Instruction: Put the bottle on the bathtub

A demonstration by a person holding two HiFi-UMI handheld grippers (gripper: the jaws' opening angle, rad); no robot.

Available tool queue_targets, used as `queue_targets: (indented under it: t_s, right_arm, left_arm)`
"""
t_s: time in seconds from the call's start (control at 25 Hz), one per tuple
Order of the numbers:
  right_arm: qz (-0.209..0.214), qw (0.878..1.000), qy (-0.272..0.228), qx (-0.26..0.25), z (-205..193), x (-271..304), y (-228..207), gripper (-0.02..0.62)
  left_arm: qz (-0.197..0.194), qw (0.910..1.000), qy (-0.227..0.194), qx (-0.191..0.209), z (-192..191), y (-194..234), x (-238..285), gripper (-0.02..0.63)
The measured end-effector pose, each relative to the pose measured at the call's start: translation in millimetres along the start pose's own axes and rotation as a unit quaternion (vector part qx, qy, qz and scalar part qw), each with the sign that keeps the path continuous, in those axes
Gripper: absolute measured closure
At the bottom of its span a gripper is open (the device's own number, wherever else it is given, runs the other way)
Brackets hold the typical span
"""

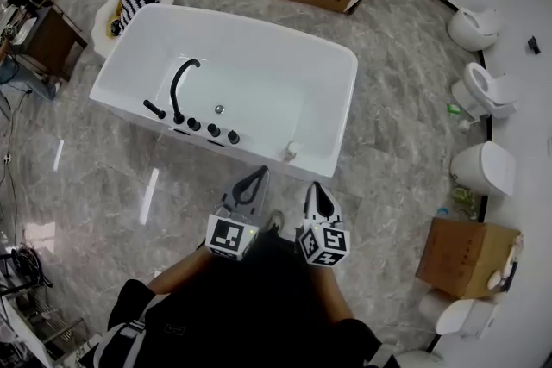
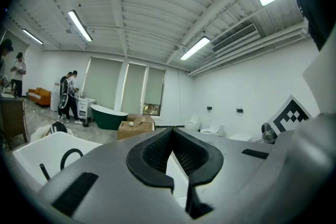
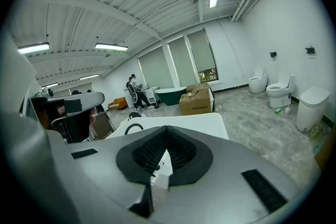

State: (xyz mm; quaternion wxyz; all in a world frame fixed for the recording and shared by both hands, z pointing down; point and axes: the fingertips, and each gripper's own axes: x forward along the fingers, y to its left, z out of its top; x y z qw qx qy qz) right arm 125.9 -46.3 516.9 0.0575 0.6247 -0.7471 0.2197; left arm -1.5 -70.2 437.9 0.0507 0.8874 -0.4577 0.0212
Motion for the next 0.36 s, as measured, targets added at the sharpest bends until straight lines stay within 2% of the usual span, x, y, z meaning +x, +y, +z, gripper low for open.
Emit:
queue_targets:
  t_s: [0.36]
  right_arm:
    - [-0.004,1.000,-0.003,-0.002,-3.1,-4.8,9.6,0.586]
  left_arm:
    - [-0.001,1.0000,-0.004,-0.002,0.7,5.5,-10.2,0.591]
